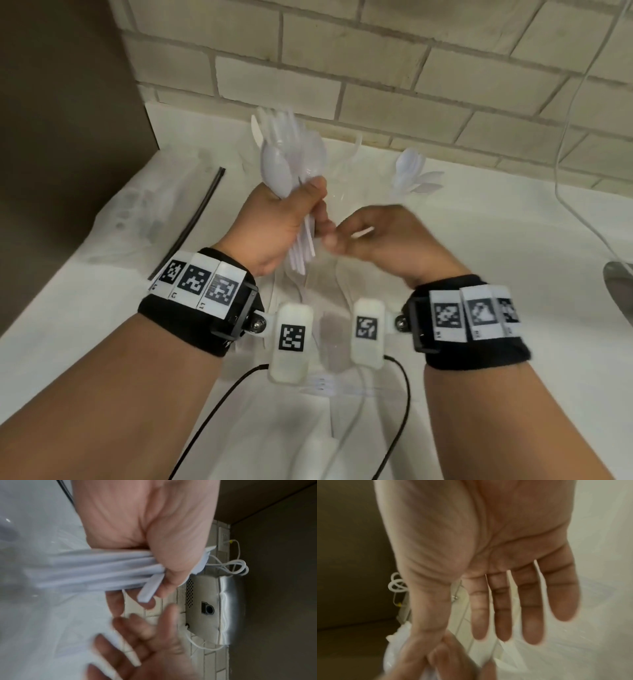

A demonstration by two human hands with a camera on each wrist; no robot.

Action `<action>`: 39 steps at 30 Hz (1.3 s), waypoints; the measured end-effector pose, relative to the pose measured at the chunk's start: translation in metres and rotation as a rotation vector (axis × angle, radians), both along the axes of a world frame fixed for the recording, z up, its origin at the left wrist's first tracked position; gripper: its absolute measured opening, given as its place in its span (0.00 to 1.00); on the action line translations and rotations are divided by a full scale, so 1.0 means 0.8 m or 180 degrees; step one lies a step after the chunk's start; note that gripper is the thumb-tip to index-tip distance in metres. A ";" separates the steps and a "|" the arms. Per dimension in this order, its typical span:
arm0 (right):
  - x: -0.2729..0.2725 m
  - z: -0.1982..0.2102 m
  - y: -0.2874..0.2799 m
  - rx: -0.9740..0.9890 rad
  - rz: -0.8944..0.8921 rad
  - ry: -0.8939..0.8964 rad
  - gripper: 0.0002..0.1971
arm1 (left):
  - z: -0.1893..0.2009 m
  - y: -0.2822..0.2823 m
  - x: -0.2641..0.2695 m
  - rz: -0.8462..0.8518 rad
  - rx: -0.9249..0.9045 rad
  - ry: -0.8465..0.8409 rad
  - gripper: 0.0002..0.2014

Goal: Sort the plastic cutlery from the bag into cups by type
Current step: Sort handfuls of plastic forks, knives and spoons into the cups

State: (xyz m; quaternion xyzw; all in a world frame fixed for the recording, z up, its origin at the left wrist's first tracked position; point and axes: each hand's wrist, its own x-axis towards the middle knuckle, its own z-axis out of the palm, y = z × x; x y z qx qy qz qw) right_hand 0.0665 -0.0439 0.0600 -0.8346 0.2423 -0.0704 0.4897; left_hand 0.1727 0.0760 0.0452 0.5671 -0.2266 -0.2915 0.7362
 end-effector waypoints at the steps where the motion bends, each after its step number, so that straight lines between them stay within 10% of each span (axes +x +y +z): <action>1: -0.002 0.011 -0.003 0.0009 -0.0142 -0.0248 0.18 | -0.002 -0.001 0.000 0.0024 0.0171 -0.0172 0.14; 7: -0.003 0.065 0.000 -0.0298 -0.0447 -0.1190 0.07 | -0.016 -0.008 -0.003 0.0105 0.1147 -0.1221 0.11; 18: 0.023 0.052 0.016 -0.0694 -0.0900 -0.0925 0.14 | -0.012 -0.013 -0.009 0.0192 0.1643 -0.1915 0.17; 29: 0.013 0.102 0.015 0.0194 -0.1339 -0.3247 0.07 | -0.031 -0.008 -0.009 -0.0146 0.1623 -0.1924 0.20; 39: 0.023 0.071 0.006 -0.1496 -0.0424 -0.0182 0.07 | -0.028 -0.004 -0.009 -0.0251 0.1427 -0.1917 0.20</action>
